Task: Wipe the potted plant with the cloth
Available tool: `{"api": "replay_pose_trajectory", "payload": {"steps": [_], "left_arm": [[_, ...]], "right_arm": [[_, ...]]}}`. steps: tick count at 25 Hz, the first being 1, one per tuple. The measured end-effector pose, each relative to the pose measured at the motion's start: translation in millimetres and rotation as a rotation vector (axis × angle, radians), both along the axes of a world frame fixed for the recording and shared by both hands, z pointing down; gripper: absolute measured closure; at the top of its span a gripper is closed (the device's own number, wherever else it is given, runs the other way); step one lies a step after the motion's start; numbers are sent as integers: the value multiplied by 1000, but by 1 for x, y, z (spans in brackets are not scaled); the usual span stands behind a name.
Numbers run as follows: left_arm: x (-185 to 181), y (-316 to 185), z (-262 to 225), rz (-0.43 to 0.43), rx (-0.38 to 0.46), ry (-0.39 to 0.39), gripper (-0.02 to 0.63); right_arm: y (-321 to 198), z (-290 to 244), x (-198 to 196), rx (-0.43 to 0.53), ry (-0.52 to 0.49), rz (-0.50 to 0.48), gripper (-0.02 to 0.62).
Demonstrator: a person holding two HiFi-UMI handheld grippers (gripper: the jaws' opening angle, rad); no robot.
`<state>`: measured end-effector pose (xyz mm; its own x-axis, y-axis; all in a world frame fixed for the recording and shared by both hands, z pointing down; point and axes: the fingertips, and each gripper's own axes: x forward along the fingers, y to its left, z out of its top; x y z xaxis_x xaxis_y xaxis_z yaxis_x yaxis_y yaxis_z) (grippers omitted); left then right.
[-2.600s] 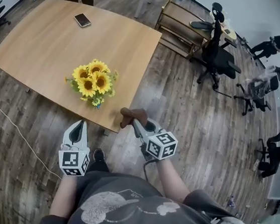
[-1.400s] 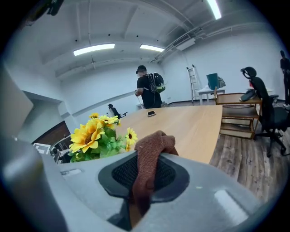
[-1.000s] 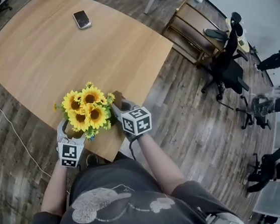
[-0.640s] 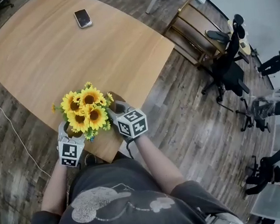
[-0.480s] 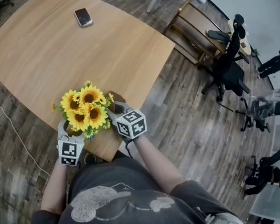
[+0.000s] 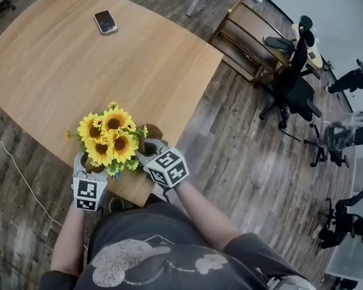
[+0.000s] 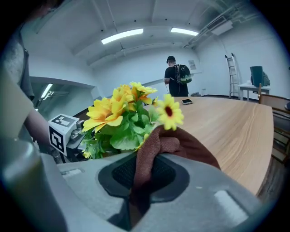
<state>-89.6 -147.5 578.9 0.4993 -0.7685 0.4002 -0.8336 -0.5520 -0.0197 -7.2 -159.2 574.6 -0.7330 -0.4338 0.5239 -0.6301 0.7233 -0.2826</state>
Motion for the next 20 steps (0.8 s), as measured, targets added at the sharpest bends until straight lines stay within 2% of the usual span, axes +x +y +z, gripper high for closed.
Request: {"api": "replay_pose_trajectory", "payload": {"steps": [9, 14, 17, 20], "left_arm": [[-3, -4, -3, 82, -20, 9, 267], [-3, -7, -10, 97, -20, 19, 268], [-3, -10, -13, 111, -22, 26, 268], [-7, -9, -7, 114, -44, 27, 268]], "right_arm": [[26, -5, -16, -9, 2, -84, 548], [36, -7, -26, -16, -7, -114, 548], [35, -7, -22, -23, -19, -103, 548], [29, -6, -3, -25, -20, -39, 548]]}}
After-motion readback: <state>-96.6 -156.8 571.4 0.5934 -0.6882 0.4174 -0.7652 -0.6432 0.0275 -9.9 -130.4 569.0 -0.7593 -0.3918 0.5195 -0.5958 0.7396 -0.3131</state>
